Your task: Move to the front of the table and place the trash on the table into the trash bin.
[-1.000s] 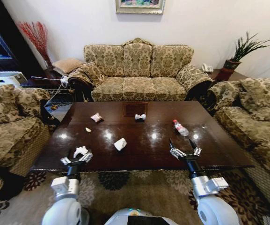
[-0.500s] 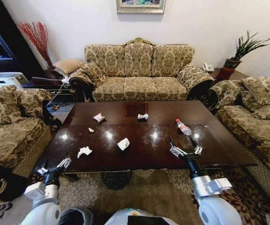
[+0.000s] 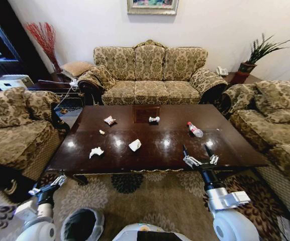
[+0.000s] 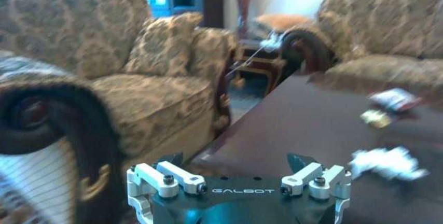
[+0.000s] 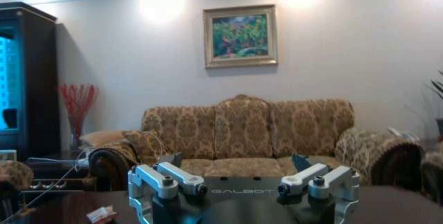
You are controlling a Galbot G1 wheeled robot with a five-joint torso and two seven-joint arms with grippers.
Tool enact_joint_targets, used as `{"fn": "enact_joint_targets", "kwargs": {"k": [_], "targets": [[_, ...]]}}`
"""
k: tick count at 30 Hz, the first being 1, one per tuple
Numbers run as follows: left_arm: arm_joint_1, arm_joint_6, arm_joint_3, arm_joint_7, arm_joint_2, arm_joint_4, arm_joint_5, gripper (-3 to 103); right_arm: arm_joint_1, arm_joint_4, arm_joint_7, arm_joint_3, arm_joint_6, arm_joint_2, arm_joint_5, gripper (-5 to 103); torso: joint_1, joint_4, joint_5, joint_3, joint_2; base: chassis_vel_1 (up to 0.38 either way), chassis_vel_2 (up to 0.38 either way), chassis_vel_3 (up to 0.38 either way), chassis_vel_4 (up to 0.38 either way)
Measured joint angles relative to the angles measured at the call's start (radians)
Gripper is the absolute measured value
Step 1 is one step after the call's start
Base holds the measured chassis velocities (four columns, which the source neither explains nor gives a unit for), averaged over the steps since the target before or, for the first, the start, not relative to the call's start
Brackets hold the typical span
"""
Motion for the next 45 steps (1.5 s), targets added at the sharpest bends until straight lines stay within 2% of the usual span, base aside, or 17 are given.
{"fn": "enact_joint_targets", "kwargs": {"k": [2, 7, 12, 13, 16, 17, 20, 25, 27, 31, 35, 39, 41, 42, 44, 45], "targets": [[0.014, -0.014, -0.016, 0.011, 0.024, 0.054, -0.005, 99, -0.006, 0.021, -0.013, 0.004, 0.009, 0.018, -0.013, 100, 0.001, 0.0000, -0.0002, 0.000, 0.000, 0.000, 0.000, 0.000, 0.000], [0.044, -0.017, 0.007, 0.030, 0.028, 0.090, 0.015, 99, 0.009, 0.045, -0.013, 0.003, 0.035, 0.065, -0.021, 100, 0.002, 0.0001, -0.0002, 0.001, -0.001, 0.000, 0.000, 0.000, 0.000], [0.090, 0.000, 0.040, 0.054, 0.014, 0.100, 0.087, 99, 0.016, 0.058, -0.019, 0.017, 0.068, 0.069, -0.013, 100, 0.002, 0.0000, -0.0001, 0.001, -0.001, 0.000, 0.000, 0.000, 0.000], [0.101, 0.006, 0.040, 0.058, 0.014, 0.100, 0.095, 99, 0.019, 0.069, -0.018, 0.021, 0.065, 0.067, -0.010, 100, 0.001, 0.0000, -0.0001, 0.001, -0.001, 0.000, 0.000, 0.000, 0.000], [0.138, 0.024, 0.029, 0.069, 0.035, 0.106, 0.101, 99, 0.068, 0.096, -0.005, 0.026, -0.031, 0.058, 0.020, 100, 0.001, -0.0001, 0.0000, 0.000, -0.001, 0.000, 0.000, 0.000, 0.000], [0.138, 0.024, 0.029, 0.069, 0.035, 0.106, 0.101, 99, 0.068, 0.096, -0.005, 0.026, -0.031, 0.058, 0.020, 100, 0.001, -0.0001, 0.0000, 0.000, -0.001, 0.000, 0.000, 0.000, 0.000], [0.158, 0.028, 0.005, 0.073, 0.056, 0.139, 0.099, 100, 0.122, 0.099, -0.004, 0.022, -0.085, 0.040, 0.056, 100, 0.001, 0.0003, -0.0001, 0.001, -0.001, 0.000, 0.000, 0.000, 0.000], [0.146, 0.015, -0.018, 0.074, 0.061, 0.207, 0.097, 98, 0.118, 0.099, 0.001, 0.011, -0.067, 0.018, 0.084, 100, 0.001, 0.0001, 0.0000, 0.001, -0.001, 0.000, 0.000, 0.000, 0.000], [0.121, 0.005, -0.023, 0.074, 0.072, 0.284, 0.096, 98, 0.105, 0.099, -0.002, 0.009, -0.050, 0.010, 0.074, 100, 0.001, 0.0001, 0.0000, 0.001, -0.001, 0.000, 0.000, 0.000, 0.000], [0.089, 0.003, -0.025, 0.070, 0.086, 0.361, 0.099, 98, 0.094, 0.099, -0.005, 0.008, -0.052, -0.004, 0.083, 100, 0.001, 0.0000, -0.0002, 0.001, -0.001, 0.000, 0.000, 0.000, 0.000], [0.051, -0.011, -0.031, 0.041, 0.099, 0.473, 0.143, 98, 0.107, 0.098, -0.005, 0.011, -0.114, -0.042, 0.161, 100, 0.001, 0.0000, -0.0002, 0.001, -0.001, 0.000, 0.000, 0.000, 0.000], [0.046, -0.017, -0.030, 0.039, 0.121, 0.543, 0.150, 98, 0.108, 0.098, -0.002, 0.012, -0.126, -0.072, 0.189, 100, 0.001, 0.0001, 0.0001, 0.001, -0.001, 0.000, 0.000, 0.000, 0.000], [0.044, -0.028, -0.028, 0.041, 0.132, 0.570, 0.149, 98, 0.102, 0.098, 0.012, 0.010, -0.128, -0.087, 0.220, 100, 0.001, 0.0000, 0.0003, 0.001, -0.001, 0.000, 0.000, 0.000, 0.000], [0.039, -0.056, -0.026, 0.044, 0.145, 0.609, 0.143, 95, 0.092, 0.098, 0.044, 0.007, -0.137, -0.107, 0.256, 100, 0.001, 0.0000, 0.0001, 0.001, -0.001, 0.000, 0.000, 0.000, 0.000], [0.031, -0.094, -0.021, 0.046, 0.168, 0.675, 0.140, 98, 0.078, 0.098, 0.077, 0.012, -0.147, -0.140, 0.280, 100, 0.001, -0.0001, 0.0000, 0.001, -0.001, 0.000, 0.000, 0.000, 0.000], [0.031, -0.094, -0.021, 0.046, 0.168, 0.675, 0.140, 98, 0.078, 0.098, 0.077, 0.012, -0.147, -0.140, 0.280, 100, 0.001, -0.0001, 0.0000, 0.001, -0.001, 0.000, 0.000, 0.000, 0.000]]}}
